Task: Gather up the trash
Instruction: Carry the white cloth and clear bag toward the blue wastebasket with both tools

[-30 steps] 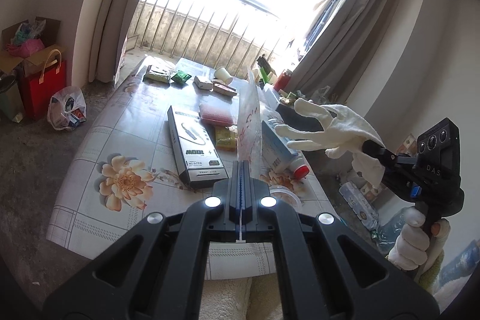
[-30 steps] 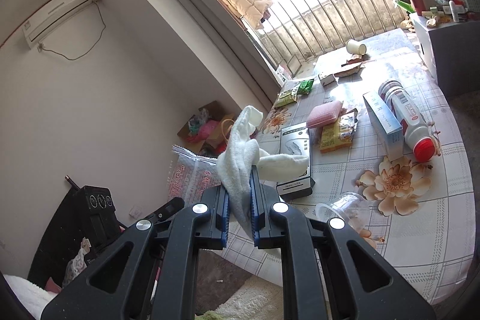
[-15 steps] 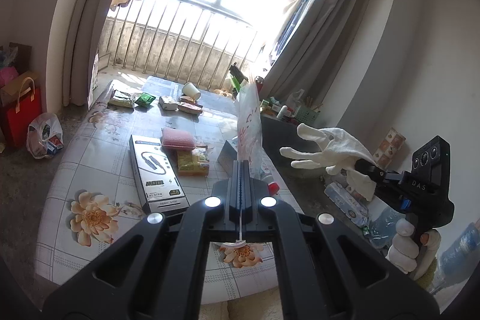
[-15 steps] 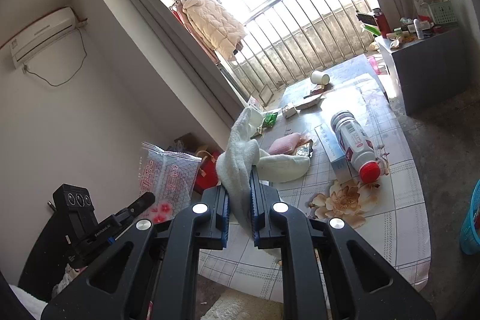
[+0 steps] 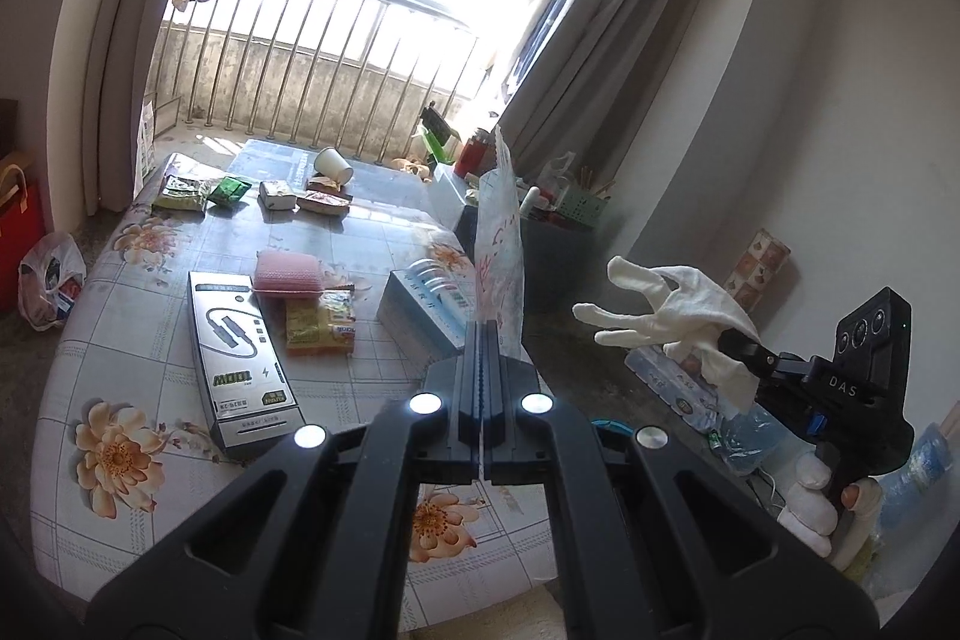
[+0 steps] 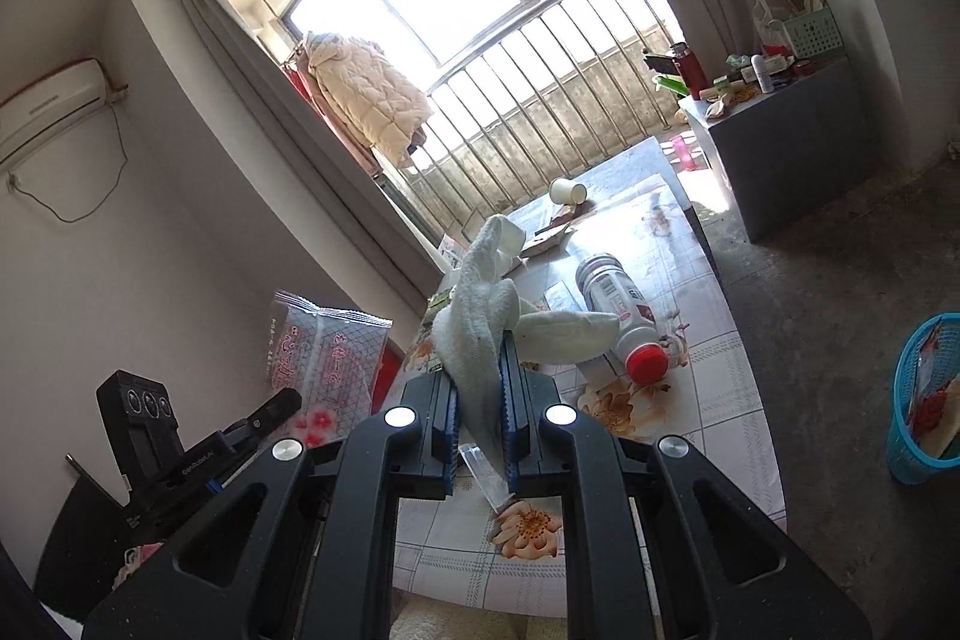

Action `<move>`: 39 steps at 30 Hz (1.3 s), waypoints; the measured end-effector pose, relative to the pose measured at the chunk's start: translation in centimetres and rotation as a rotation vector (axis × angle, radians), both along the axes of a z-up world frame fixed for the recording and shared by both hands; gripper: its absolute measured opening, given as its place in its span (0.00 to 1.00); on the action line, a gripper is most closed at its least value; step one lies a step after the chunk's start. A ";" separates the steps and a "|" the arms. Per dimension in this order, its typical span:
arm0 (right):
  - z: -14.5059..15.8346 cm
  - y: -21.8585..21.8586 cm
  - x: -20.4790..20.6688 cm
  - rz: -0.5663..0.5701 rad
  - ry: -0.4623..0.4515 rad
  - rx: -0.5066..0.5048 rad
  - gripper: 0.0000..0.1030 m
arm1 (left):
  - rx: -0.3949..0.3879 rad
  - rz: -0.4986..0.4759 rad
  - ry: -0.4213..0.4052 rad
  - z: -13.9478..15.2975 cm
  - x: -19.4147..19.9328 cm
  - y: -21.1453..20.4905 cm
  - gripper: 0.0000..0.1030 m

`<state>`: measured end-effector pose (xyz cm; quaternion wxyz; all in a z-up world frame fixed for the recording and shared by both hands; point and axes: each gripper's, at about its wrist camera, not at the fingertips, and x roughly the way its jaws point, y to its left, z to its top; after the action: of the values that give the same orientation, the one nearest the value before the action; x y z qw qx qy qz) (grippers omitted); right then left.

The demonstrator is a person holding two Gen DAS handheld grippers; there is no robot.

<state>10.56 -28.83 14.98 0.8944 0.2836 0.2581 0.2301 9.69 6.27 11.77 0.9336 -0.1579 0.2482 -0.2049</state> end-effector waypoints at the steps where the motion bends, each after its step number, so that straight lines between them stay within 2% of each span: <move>1: -0.1 -0.4 -0.1 -0.011 0.000 0.001 0.11 | -0.001 -0.007 -0.002 0.1 0.2 -0.4 0.00; 16: -0.6 -5.7 -0.4 -0.143 0.023 0.004 0.11 | -0.027 -0.118 0.032 -0.2 4.2 -8.1 0.00; 28: -2.2 -11.0 -1.5 -0.263 0.072 0.018 0.11 | -0.002 -0.215 0.044 -0.3 6.0 -15.0 0.00; 39: -4.3 -13.6 -1.9 -0.324 0.121 0.025 0.11 | 0.012 -0.244 0.071 -1.1 6.7 -17.7 0.00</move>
<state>8.63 -42.40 10.72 0.8991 0.3459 0.2594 0.0687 16.36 -11.45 10.68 0.8933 -0.1280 0.2996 -0.3096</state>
